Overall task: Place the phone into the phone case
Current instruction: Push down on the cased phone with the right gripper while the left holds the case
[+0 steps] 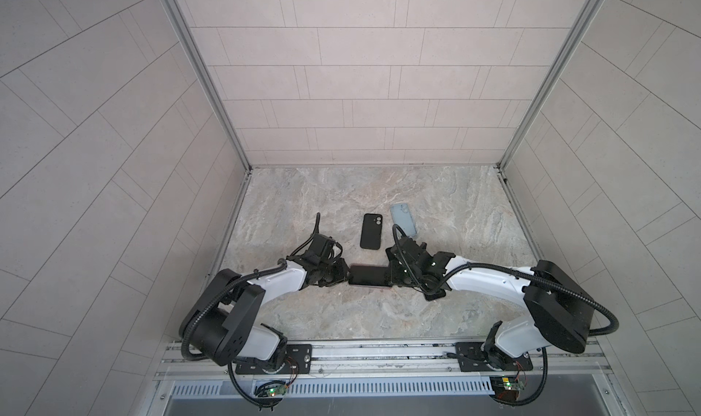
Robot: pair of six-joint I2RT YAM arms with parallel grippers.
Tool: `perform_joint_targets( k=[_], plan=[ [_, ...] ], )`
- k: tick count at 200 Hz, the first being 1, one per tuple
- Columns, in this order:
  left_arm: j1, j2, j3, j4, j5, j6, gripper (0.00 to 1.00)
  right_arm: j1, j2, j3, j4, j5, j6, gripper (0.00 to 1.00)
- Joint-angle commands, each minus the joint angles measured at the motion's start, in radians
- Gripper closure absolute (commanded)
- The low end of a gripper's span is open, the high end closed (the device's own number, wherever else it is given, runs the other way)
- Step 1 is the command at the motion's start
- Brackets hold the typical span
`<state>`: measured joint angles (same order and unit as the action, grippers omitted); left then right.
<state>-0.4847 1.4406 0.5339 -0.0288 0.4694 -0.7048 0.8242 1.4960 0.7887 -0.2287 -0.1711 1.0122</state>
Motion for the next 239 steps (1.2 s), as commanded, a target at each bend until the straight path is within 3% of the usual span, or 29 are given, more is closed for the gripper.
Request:
perform_joint_targets(
  k=[1, 28, 119, 146, 161, 207, 239],
  plan=[
    [-0.003, 0.059, 0.025, -0.017, -0.015, 0.032, 0.76, -0.003, 0.031, 0.007, -0.011, -0.009, -0.005, 0.59],
    [-0.005, 0.095, 0.041, -0.025, -0.014, 0.045, 0.88, -0.003, 0.061, 0.009, 0.012, -0.031, 0.009, 0.60],
    [-0.005, 0.085, 0.036, -0.070, -0.043, 0.072, 0.90, 0.003, 0.127, 0.039, 0.029, -0.061, 0.023, 0.64],
    [-0.005, 0.076, 0.031, -0.086, -0.052, 0.082, 0.90, 0.010, 0.089, 0.055, -0.066, 0.005, 0.016, 0.50],
    [-0.005, 0.072, 0.028, -0.093, -0.056, 0.086, 0.90, 0.010, 0.074, 0.054, -0.087, 0.015, 0.014, 0.48],
    [-0.005, 0.075, 0.025, -0.098, -0.061, 0.090, 0.95, 0.013, 0.126, 0.035, -0.016, -0.047, 0.046, 0.56],
    [-0.002, 0.058, 0.006, -0.109, -0.074, 0.085, 0.95, 0.037, 0.209, 0.054, 0.054, -0.094, 0.065, 0.57]
  ],
)
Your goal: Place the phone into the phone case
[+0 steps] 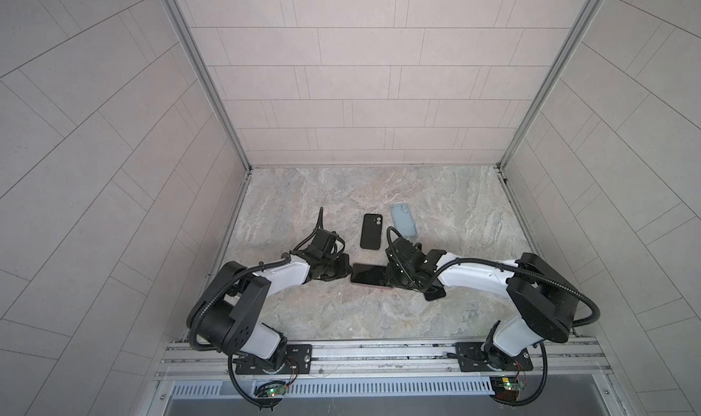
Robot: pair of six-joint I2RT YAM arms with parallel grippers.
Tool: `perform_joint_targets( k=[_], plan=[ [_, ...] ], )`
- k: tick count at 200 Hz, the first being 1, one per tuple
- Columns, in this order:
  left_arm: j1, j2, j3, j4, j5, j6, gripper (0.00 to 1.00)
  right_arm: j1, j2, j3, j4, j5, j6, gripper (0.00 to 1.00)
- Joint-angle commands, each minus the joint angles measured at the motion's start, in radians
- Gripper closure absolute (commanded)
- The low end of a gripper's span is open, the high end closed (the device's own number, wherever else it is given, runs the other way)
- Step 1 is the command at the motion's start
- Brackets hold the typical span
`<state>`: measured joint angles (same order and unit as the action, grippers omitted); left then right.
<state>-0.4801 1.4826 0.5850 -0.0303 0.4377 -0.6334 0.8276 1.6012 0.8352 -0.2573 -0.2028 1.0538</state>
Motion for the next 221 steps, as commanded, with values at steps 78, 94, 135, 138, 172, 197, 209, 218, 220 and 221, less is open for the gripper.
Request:
perform_joint_targets(
  k=[78, 94, 135, 138, 172, 197, 209, 218, 220, 221],
  plan=[
    [0.008, -0.076, -0.099, -0.160, -0.071, 0.015, 0.95, 0.076, 0.186, 0.112, 0.079, -0.077, -0.009, 0.57],
    [0.008, -0.095, -0.101, -0.176, -0.075, 0.018, 0.95, 0.076, 0.186, 0.131, 0.042, -0.066, -0.035, 0.55],
    [0.008, -0.130, -0.093, -0.183, -0.059, 0.002, 0.95, 0.061, 0.148, 0.141, -0.027, -0.019, -0.082, 0.45],
    [0.008, -0.134, -0.093, -0.183, -0.058, 0.000, 0.94, 0.059, 0.144, 0.141, -0.030, -0.016, -0.088, 0.44],
    [0.009, -0.186, -0.053, -0.215, -0.068, 0.001, 0.88, 0.029, 0.104, 0.140, -0.061, -0.006, -0.130, 0.39],
    [0.009, -0.204, -0.013, -0.249, -0.075, 0.012, 0.81, 0.016, 0.088, 0.152, -0.082, -0.002, -0.154, 0.40],
    [0.009, -0.200, -0.001, -0.253, -0.070, 0.014, 0.78, 0.013, 0.082, 0.156, -0.092, 0.002, -0.162, 0.40],
    [0.009, -0.195, 0.004, -0.253, -0.065, 0.015, 0.77, 0.012, 0.083, 0.159, -0.101, 0.005, -0.170, 0.40],
    [0.009, -0.194, 0.005, -0.253, -0.063, 0.015, 0.77, 0.012, 0.082, 0.161, -0.102, 0.005, -0.171, 0.40],
    [0.009, -0.193, 0.005, -0.253, -0.062, 0.015, 0.77, 0.012, 0.082, 0.161, -0.103, 0.005, -0.171, 0.40]
  ],
)
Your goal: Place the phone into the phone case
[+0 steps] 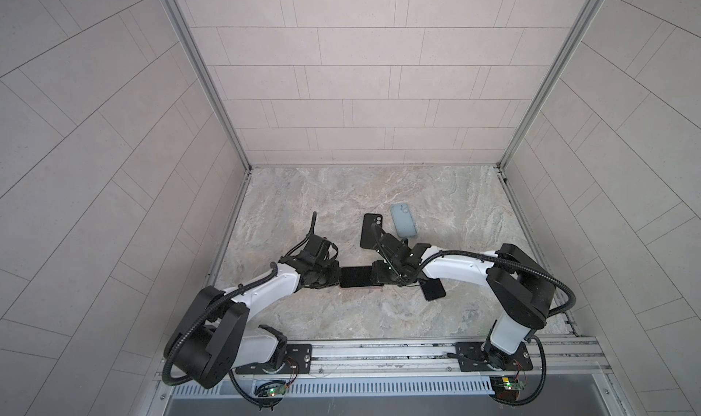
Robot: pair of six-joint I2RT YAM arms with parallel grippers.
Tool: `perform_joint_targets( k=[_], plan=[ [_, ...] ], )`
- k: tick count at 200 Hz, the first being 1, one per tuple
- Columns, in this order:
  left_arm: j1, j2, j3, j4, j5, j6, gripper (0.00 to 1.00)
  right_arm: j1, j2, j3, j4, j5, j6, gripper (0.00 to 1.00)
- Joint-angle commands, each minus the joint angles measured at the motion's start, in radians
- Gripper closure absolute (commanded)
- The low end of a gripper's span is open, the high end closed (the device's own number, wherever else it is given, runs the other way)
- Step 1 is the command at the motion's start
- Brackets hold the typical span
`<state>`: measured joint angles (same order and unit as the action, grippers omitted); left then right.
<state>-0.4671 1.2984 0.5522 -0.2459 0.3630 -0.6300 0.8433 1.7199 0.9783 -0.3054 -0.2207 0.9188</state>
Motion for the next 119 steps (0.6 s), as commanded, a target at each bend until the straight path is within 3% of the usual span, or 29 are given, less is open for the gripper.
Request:
perform_joint_targets(
  k=[1, 82, 119],
  plan=[
    [-0.004, -0.009, 0.038, -0.038, 0.012, 0.012, 0.76, -0.004, -0.035, 0.018, -0.056, 0.023, -0.037, 0.40],
    [-0.004, 0.051, -0.001, -0.004, -0.019, 0.023, 0.66, -0.004, -0.030, 0.002, -0.013, -0.009, -0.026, 0.41],
    [-0.004, 0.080, -0.001, 0.008, -0.018, 0.026, 0.65, -0.002, -0.031, -0.014, 0.005, -0.014, -0.011, 0.53]
  ],
)
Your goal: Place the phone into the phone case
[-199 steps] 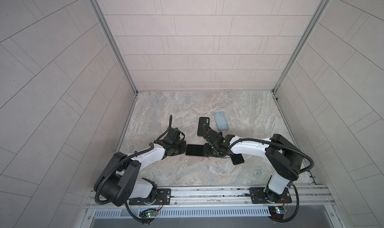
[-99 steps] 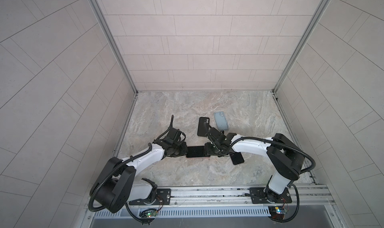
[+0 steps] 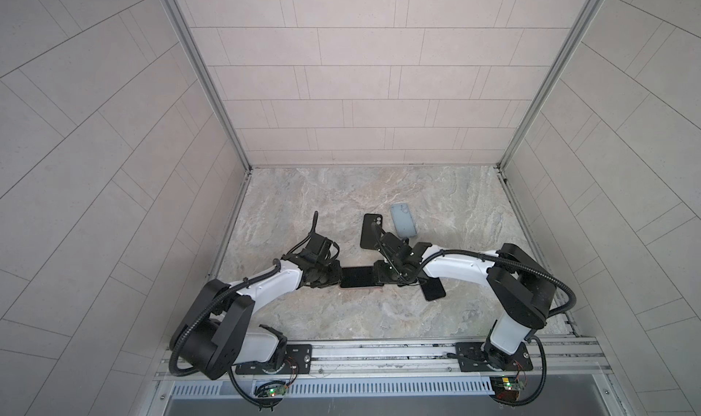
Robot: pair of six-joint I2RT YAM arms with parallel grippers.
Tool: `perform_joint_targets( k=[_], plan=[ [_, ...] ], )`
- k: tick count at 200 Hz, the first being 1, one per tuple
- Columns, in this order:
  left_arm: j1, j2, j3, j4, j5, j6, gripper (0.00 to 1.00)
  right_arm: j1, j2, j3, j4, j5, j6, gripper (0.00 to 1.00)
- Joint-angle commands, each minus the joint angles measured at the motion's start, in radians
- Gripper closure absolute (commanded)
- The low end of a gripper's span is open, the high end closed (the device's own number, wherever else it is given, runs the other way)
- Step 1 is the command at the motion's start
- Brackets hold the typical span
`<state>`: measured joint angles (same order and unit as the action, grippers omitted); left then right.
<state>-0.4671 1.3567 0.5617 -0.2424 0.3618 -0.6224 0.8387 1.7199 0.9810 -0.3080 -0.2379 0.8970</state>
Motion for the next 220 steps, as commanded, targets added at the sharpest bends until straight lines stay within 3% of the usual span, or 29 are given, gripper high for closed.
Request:
perform_joint_targets(
  k=[1, 81, 96, 115, 142, 176, 220],
  plan=[
    [-0.004, 0.024, -0.011, 0.005, -0.017, 0.018, 0.65, 0.002, -0.031, -0.017, 0.008, 0.004, 0.011, 0.53],
    [-0.004, 0.047, -0.026, 0.037, -0.001, 0.006, 0.65, 0.019, -0.002, -0.021, 0.043, -0.015, 0.034, 0.68],
    [-0.004, 0.048, -0.028, 0.036, -0.001, 0.006, 0.65, 0.020, -0.004, -0.017, 0.034, -0.011, 0.033, 0.67],
    [-0.004, 0.045, -0.028, 0.036, -0.001, 0.006, 0.65, 0.020, -0.012, -0.016, 0.017, 0.000, 0.028, 0.57],
    [-0.002, 0.045, -0.031, 0.035, -0.003, 0.006, 0.65, 0.021, -0.032, -0.021, 0.001, 0.011, 0.025, 0.56],
    [-0.001, 0.041, -0.031, 0.028, -0.012, 0.007, 0.66, 0.022, -0.043, -0.026, 0.000, 0.013, 0.030, 0.64],
    [0.000, 0.039, -0.032, 0.024, -0.006, 0.006, 0.75, 0.028, -0.043, -0.024, 0.010, 0.009, 0.034, 0.76]
  ],
)
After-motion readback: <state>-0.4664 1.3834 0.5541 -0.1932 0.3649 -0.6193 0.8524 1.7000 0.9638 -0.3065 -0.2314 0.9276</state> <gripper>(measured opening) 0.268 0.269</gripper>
